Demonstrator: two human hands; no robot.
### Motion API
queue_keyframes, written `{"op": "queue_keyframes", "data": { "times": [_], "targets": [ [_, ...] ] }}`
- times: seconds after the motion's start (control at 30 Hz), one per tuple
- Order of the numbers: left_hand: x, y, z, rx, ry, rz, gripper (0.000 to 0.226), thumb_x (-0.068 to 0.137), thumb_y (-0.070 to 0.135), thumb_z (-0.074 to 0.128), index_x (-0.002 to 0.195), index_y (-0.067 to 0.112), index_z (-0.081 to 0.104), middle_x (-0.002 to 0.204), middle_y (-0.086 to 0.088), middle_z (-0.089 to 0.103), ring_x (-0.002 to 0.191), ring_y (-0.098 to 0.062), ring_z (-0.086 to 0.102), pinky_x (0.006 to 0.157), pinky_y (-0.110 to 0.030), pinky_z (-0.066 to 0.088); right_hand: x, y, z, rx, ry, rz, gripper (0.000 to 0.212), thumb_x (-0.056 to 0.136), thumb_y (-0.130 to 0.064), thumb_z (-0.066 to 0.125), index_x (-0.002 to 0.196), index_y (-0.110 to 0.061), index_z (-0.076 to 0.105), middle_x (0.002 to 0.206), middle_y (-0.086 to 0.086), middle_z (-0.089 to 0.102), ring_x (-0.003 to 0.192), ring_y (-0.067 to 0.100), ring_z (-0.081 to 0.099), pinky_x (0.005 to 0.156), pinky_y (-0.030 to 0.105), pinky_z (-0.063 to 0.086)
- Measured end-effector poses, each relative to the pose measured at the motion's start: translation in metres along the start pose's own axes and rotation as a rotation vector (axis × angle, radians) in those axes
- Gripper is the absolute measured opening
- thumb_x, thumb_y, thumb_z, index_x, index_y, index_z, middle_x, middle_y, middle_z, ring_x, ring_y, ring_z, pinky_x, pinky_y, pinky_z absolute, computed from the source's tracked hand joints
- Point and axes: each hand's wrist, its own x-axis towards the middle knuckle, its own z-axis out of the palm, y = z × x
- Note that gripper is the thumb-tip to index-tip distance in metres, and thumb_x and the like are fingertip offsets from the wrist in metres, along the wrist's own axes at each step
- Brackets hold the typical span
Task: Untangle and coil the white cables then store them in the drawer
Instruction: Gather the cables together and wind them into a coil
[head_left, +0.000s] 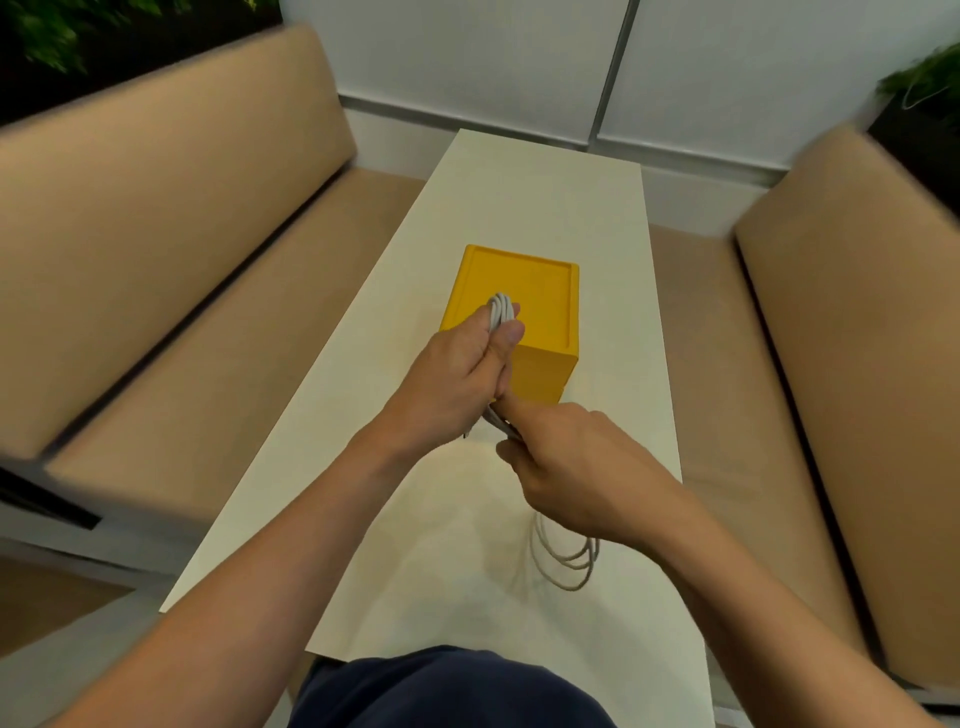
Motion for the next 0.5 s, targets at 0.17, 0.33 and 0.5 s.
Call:
{"op": "queue_keyframes", "data": {
  "times": [0.17, 0.33, 0.5],
  "targets": [
    [0.0, -0.006, 0.004, 0.175, -0.003, 0.005, 0.049, 0.109, 0.047, 0.035, 0.129, 0.007, 0.054, 0.111, -0.019, 0.07, 0.091, -0.032, 0.068, 0.077, -0.056, 0.056, -0.011, -0.002, 0.015, -0.213, 0.246, -0.04, 0.046, 0.083, 0.008, 0.045, 0.121, -0.012, 0.061, 0.089, 0.007, 0.06, 0.059, 0.025, 0.036, 0.047, 0.031, 0.021],
    [-0.006, -0.017, 0.011, 0.331, -0.069, 0.054, 0.028, 0.11, 0.042, 0.035, 0.105, 0.018, 0.05, 0.073, -0.001, 0.066, 0.061, -0.019, 0.062, 0.062, -0.051, 0.051, -0.01, 0.018, 0.006, 0.574, -0.044, 0.305, 0.028, 0.106, -0.026, 0.051, 0.134, -0.024, 0.047, 0.106, 0.002, 0.068, 0.083, 0.021, 0.065, 0.068, 0.036, 0.058],
    [-0.016, -0.018, 0.017, 0.266, -0.161, 0.025, 0.033, 0.111, 0.046, 0.032, 0.095, 0.022, 0.047, 0.06, -0.001, 0.065, 0.052, -0.014, 0.065, 0.059, -0.046, 0.054, -0.013, 0.034, -0.007, 0.048, 0.012, 0.003, 0.023, 0.103, -0.026, 0.057, 0.122, -0.038, 0.053, 0.108, -0.009, 0.069, 0.086, 0.013, 0.063, 0.071, 0.036, 0.052]
  ]
}}
